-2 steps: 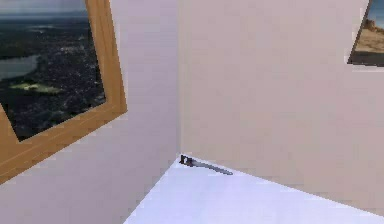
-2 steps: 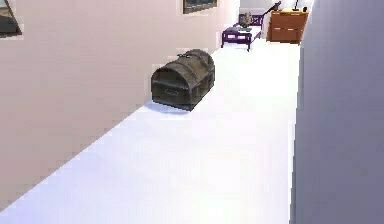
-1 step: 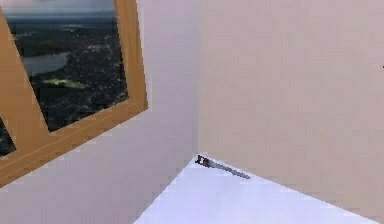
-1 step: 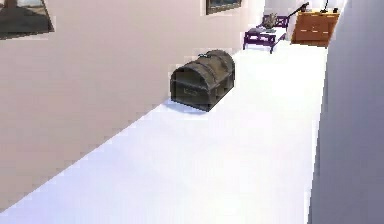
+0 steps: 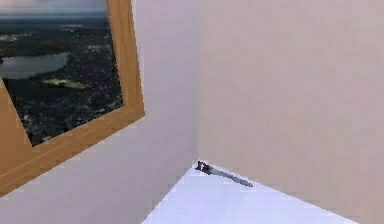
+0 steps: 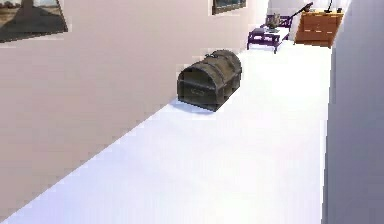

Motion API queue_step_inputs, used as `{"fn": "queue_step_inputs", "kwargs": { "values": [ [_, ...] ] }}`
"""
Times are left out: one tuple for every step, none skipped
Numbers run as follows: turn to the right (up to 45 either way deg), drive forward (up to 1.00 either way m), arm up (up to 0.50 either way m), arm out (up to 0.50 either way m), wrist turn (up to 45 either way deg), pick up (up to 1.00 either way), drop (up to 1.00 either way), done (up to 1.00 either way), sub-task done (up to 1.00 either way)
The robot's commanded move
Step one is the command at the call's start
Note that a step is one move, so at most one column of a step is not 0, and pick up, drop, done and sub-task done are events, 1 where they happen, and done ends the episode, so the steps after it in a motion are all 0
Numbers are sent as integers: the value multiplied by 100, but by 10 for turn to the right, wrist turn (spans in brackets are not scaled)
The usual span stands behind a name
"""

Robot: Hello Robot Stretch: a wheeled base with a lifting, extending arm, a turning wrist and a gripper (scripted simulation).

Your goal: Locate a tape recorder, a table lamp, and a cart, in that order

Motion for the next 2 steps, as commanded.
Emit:
{"fn": "queue_step_inputs", "kwargs": {
  "values": [
    [450,0,0,0,0,0,0,0,0],
    [330,0,0,0,0,0,0,0,0]
  ]
}}
